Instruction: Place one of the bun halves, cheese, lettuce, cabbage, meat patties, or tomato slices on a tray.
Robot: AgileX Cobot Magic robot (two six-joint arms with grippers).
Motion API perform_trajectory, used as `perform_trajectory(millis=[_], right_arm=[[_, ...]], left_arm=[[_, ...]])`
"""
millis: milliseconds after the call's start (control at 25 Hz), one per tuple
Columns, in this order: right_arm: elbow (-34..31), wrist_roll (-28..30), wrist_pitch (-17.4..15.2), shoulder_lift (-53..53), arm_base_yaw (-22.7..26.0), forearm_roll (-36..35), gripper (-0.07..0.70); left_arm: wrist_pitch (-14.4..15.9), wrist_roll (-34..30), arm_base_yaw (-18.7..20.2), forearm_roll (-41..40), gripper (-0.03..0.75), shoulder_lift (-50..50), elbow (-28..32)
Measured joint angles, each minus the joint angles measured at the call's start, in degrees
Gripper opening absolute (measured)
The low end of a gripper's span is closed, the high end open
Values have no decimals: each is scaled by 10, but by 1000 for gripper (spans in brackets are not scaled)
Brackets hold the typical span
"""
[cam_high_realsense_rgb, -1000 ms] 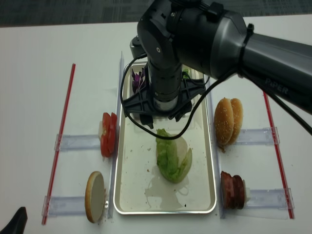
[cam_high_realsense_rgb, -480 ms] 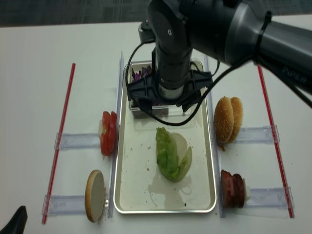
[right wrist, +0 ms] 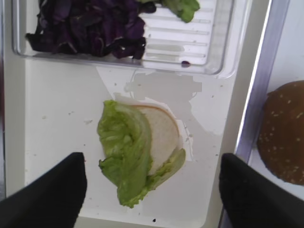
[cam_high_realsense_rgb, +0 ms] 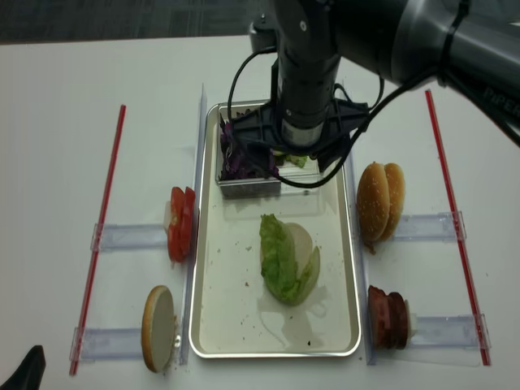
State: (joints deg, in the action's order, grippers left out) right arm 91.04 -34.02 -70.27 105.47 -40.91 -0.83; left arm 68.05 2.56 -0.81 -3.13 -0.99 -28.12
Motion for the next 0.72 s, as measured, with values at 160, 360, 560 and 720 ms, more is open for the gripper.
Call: perform_trajectory(millis=[160,360,560,720], right_arm=[[0,33,0,0,38,-2,594],[0,84,0,0,107,-2,594],[0,144,0,0,194,-4,594],[0,188,0,0,273,-4,594]], left_arm=[[0,0,0,0,671,0,0],[0,0,0,0,671,0,0],[0,0,0,0,671,0,0],[0,0,0,0,671,0,0]])
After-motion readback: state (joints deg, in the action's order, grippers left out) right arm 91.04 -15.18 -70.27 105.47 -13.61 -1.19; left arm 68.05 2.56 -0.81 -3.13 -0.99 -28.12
